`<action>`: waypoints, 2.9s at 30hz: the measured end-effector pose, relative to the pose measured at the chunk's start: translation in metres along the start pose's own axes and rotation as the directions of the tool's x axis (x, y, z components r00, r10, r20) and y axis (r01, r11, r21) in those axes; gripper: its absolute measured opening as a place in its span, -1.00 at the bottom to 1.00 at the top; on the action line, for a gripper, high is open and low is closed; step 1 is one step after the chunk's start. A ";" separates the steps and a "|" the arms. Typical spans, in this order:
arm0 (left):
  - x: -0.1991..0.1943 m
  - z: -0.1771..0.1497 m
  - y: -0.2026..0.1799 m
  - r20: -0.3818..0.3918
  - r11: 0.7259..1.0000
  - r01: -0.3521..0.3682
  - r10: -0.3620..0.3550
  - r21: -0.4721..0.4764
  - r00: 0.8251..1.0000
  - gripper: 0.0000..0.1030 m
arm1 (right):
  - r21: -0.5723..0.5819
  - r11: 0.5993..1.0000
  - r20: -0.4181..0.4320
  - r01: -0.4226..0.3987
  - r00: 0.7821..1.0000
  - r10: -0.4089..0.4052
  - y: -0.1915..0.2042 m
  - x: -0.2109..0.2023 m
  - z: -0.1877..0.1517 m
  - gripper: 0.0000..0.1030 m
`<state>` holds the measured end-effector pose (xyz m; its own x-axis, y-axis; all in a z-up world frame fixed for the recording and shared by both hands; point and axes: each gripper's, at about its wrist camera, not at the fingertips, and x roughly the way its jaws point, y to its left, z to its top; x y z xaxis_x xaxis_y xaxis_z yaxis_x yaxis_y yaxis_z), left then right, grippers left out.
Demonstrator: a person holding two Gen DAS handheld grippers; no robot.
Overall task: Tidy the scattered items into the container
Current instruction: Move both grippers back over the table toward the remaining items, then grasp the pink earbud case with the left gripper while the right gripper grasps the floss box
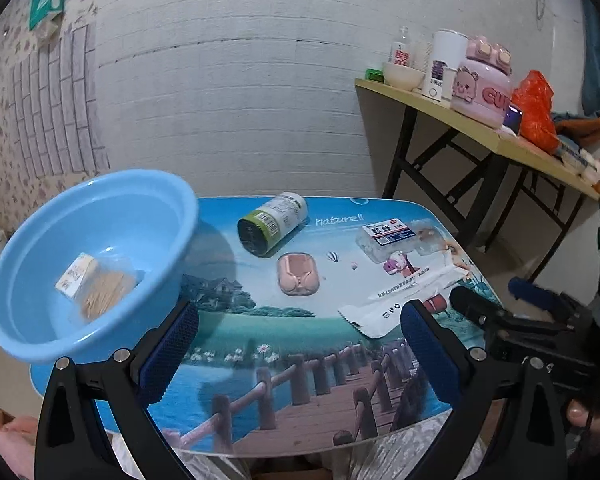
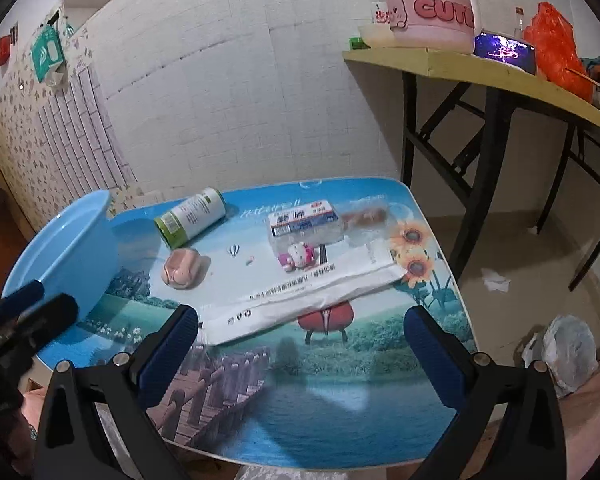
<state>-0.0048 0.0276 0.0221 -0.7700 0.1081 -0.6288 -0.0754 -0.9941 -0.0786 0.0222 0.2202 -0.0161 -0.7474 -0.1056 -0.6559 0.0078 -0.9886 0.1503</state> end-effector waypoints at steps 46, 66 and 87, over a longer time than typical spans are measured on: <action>0.151 0.020 0.010 -0.213 0.999 -0.021 0.010 -0.047 0.977 0.67 | 0.069 0.997 -0.020 0.023 1.000 -0.022 -0.044 0.071 0.019 1.00; 0.156 0.018 0.006 -0.213 1.000 -0.014 0.015 0.005 0.977 0.09 | -0.122 0.989 0.002 -0.087 0.996 0.088 -0.019 0.109 0.069 0.99; 0.146 0.015 0.021 -0.185 0.997 0.038 -0.050 -0.066 0.981 -0.21 | -0.131 0.982 -0.032 -0.139 0.990 0.136 -0.013 0.110 0.062 0.99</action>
<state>-0.1285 0.0226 -0.0599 -0.6347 0.1582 -0.7564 -0.0630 -0.9862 -0.1533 -0.1018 0.2277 -0.0444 -0.7181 -0.2423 -0.6524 0.1985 -0.9698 0.1418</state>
